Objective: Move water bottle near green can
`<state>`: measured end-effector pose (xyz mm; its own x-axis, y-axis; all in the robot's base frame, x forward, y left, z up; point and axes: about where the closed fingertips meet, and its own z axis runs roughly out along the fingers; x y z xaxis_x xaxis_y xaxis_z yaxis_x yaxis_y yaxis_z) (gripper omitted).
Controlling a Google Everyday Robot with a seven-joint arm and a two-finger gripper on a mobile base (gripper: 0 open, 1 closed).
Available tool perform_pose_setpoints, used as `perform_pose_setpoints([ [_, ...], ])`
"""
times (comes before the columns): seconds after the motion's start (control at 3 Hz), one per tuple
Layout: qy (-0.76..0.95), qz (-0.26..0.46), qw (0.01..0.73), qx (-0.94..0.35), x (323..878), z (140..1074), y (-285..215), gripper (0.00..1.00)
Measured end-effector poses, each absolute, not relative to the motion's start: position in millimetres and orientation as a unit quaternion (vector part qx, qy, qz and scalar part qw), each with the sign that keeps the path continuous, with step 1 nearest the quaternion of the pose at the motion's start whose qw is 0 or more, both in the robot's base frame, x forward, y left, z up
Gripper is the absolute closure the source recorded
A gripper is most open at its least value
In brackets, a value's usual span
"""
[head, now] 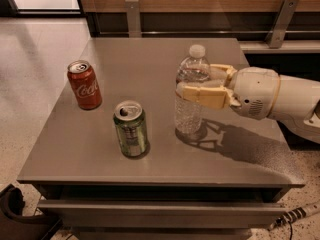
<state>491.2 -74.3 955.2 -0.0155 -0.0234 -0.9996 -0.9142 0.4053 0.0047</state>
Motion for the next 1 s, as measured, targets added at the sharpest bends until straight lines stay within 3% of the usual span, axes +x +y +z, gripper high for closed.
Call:
perform_pose_setpoints([
  [1.0, 0.558, 0.421, 0.563, -0.442, 464, 916, -53, 0.97],
])
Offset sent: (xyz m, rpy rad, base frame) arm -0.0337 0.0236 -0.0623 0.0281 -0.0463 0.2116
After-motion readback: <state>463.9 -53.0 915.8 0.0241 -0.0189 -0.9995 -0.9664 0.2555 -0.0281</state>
